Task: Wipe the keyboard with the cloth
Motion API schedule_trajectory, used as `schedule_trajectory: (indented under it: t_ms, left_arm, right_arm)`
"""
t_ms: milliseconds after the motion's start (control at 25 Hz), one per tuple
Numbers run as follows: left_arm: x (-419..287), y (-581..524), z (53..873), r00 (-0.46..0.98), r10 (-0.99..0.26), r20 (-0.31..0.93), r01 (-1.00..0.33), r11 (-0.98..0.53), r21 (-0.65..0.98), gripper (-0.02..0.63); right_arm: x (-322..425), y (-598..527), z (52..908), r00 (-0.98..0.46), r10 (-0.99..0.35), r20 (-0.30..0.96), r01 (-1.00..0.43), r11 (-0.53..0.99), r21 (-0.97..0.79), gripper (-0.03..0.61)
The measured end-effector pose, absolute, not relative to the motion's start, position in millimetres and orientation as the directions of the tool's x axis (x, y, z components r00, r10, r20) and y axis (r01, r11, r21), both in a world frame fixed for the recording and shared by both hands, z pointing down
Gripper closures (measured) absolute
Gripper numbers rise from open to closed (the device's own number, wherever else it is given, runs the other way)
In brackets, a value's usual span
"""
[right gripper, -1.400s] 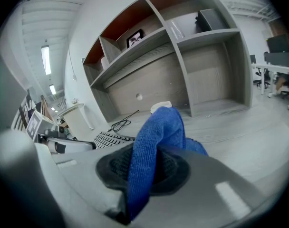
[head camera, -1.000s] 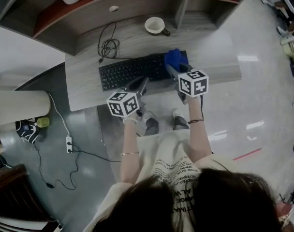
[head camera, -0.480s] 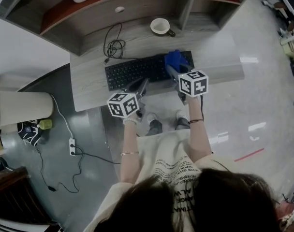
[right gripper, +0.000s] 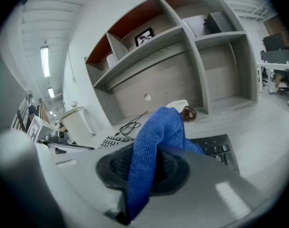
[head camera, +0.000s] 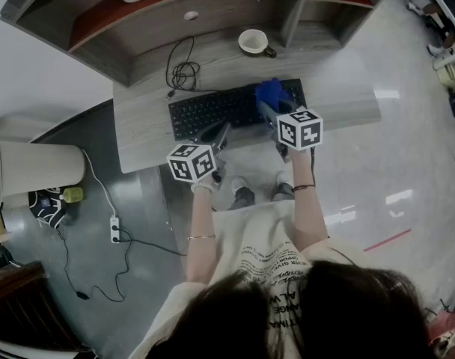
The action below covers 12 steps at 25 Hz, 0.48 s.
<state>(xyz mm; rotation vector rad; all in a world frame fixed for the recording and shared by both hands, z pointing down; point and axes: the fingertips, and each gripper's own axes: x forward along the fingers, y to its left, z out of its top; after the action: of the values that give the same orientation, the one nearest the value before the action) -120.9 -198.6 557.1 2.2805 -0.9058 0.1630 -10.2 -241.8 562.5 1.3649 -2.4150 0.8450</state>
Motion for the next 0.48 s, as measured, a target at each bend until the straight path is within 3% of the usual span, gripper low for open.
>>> schedule_trajectory:
  t_ms: [480]
  left_arm:
    - [-140.3,-200.0,555.5,0.757,-0.557,0.341,-0.644,-0.55,0.532,0.617]
  right_arm:
    - [-31.1,-243.6,561.7,-0.533,-0.712,0.456,-0.841,0.39,-0.375,0.52]
